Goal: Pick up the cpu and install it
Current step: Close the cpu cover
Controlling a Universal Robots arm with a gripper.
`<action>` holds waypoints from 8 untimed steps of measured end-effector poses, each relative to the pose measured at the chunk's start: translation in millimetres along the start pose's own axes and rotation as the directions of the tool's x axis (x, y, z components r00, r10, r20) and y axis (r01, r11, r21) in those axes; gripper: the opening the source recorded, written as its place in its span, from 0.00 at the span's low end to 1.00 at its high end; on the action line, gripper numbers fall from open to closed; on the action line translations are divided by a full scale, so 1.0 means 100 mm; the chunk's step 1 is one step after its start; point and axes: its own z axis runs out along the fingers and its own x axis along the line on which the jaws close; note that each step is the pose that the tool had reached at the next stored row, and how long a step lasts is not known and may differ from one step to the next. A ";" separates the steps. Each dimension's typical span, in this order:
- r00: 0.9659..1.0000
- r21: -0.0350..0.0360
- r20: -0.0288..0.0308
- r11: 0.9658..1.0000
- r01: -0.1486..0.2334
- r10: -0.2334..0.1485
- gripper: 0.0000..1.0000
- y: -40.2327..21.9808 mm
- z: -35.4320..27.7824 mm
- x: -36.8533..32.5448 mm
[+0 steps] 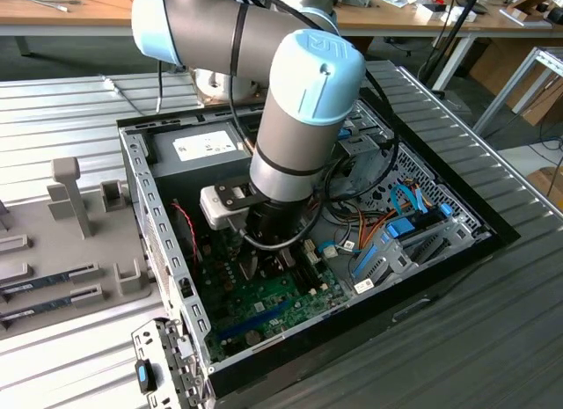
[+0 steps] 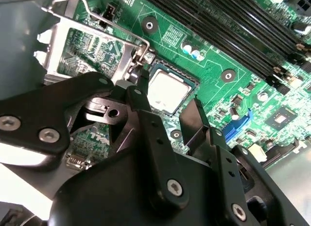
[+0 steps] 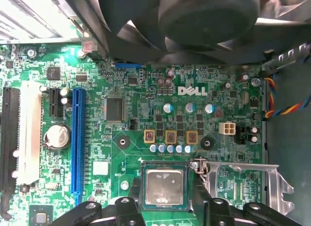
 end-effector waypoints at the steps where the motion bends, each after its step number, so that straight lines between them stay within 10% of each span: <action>1: 1.000 -0.007 0.000 1.000 0.000 0.000 0.53 -0.051 -0.004 0.004; 8: 1.000 -0.021 0.001 1.000 0.000 0.000 0.45 -0.291 -0.017 -0.002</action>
